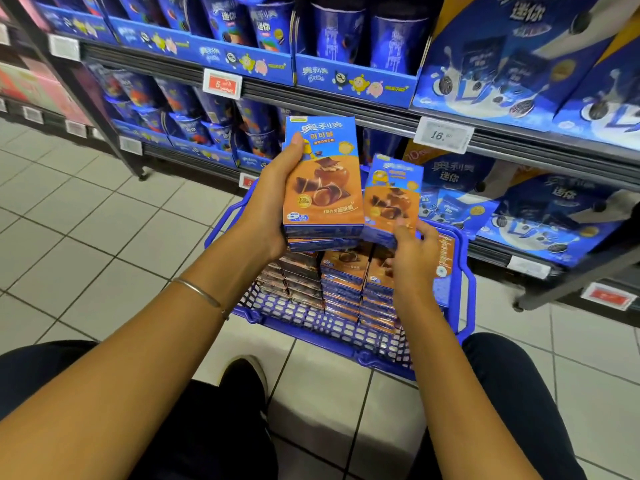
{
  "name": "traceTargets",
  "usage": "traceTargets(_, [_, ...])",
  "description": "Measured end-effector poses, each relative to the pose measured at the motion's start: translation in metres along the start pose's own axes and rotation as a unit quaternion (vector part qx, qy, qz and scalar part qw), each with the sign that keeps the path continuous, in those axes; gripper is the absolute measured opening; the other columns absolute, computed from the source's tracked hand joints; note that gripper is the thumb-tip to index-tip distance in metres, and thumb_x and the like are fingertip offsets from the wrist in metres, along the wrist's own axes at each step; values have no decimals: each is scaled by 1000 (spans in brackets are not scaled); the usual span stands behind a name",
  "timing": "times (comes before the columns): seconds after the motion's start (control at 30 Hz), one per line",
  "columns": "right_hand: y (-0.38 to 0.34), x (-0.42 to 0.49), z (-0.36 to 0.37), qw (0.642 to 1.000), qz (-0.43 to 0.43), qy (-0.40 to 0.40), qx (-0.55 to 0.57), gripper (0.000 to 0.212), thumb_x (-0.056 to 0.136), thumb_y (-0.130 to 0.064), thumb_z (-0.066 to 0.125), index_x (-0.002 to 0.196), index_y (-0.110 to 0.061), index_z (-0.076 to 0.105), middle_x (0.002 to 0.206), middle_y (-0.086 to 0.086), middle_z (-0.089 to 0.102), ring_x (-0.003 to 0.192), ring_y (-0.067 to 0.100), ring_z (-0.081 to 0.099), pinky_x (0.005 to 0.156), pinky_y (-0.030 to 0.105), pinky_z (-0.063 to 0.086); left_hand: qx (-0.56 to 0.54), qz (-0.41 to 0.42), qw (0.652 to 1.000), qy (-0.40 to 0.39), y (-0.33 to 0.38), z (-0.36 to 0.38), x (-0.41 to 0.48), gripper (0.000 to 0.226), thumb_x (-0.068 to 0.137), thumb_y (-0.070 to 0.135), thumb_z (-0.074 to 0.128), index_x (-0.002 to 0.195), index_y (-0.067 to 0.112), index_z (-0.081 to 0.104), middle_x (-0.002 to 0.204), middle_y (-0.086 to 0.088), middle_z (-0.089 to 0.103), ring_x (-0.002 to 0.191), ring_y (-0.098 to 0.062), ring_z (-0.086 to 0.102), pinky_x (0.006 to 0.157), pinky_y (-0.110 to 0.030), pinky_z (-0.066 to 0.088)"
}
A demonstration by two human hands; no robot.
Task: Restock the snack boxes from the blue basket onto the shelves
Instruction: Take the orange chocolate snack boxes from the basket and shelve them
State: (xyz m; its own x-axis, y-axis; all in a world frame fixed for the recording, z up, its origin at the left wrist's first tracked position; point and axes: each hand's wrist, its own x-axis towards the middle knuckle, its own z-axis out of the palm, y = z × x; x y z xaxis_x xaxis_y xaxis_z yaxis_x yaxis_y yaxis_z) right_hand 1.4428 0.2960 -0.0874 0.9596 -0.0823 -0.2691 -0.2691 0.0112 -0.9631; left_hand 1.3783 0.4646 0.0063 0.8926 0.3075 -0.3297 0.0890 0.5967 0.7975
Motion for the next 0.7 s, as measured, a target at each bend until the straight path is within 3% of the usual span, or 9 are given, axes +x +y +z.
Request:
traceTargets(0.1, [-26, -10, -19, 996, -6, 7, 87, 38, 100, -35, 60, 132, -16, 57, 99, 4, 66, 73, 14, 57, 57, 28, 46, 24, 12, 1000, 8, 0, -3, 0, 43, 108, 49, 52, 107, 15, 78, 105, -11, 82, 88, -28, 81, 71, -42, 67])
traceTargets(0.3, [-74, -41, -25, 985, -84, -94, 118, 45, 90, -44, 59, 124, -16, 67, 115, 18, 69, 89, 24, 59, 67, 38, 47, 70, -10, 997, 16, -12, -1, 2, 45, 105, 54, 56, 112, 16, 79, 114, -13, 81, 95, -30, 80, 75, -43, 66])
traceTargets(0.4, [-80, -55, -18, 981, -120, -144, 59, 40, 93, -41, 58, 128, -23, 68, 112, 2, 73, 88, 13, 65, 67, 27, 49, 51, -12, 999, -6, -16, 4, 0, 55, 106, 60, 48, 99, 22, 87, 114, -12, 81, 97, -30, 81, 76, -43, 66])
traceTargets(0.5, [-76, -64, -12, 972, -147, -179, 22, 26, 99, -33, 61, 123, -24, 69, 94, -19, 73, 83, -4, 67, 66, 12, 49, 13, -9, 999, -32, -21, 8, -1, 67, 106, 68, 37, 107, 22, 86, 120, -14, 79, 106, -32, 79, 79, -45, 65])
traceTargets(0.57, [-73, -67, -9, 974, -138, -181, -2, 33, 94, -38, 66, 124, -23, 67, 97, -16, 74, 86, -1, 69, 72, 16, 53, 9, -6, 999, -31, -26, 8, -2, 74, 105, 72, 30, 105, 24, 87, 115, -13, 80, 101, -31, 80, 74, -42, 66])
traceTargets(0.67, [-69, -71, -7, 975, -123, -177, -48, 41, 88, -47, 71, 125, -29, 64, 119, 1, 67, 98, 15, 68, 87, 40, 59, 15, 7, 1000, -13, -32, 7, -1, 79, 105, 74, 25, 99, 26, 88, 110, -11, 82, 96, -28, 81, 72, -40, 65])
traceTargets(0.7, [-69, -71, -7, 974, -133, -174, -60, 41, 88, -47, 73, 124, -30, 64, 122, 4, 64, 98, 15, 66, 89, 40, 58, 17, 11, 1000, -6, -33, 6, 0, 79, 105, 74, 26, 101, 25, 87, 109, -11, 82, 95, -29, 81, 72, -40, 65])
